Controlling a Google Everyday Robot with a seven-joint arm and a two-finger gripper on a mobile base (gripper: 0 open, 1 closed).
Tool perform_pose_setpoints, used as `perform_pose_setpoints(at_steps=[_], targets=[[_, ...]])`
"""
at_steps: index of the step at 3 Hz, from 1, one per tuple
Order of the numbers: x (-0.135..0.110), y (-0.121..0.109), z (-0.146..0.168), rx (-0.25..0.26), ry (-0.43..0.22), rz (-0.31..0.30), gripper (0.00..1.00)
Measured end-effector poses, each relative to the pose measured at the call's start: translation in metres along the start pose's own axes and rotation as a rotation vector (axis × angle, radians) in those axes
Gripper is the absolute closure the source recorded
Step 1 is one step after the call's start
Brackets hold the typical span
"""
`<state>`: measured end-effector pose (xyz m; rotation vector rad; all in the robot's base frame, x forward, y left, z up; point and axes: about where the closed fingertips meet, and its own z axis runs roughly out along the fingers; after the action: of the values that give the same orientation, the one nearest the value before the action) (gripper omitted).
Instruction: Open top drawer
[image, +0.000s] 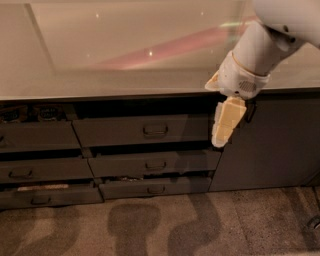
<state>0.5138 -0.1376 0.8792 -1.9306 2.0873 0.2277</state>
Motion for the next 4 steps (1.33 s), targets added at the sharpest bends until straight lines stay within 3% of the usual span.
perform_pose_setpoints(at_steps=[1, 2, 4], targets=[[-0.0023, 0.0090, -0.0063, 0.083, -0.055, -0.101, 0.00], [-0.0039, 0.0147, -0.0096, 0.117, -0.096, -0.156, 0.00], [-0.0045, 0.0168, -0.0154, 0.132, -0.086, -0.164, 0.00]])
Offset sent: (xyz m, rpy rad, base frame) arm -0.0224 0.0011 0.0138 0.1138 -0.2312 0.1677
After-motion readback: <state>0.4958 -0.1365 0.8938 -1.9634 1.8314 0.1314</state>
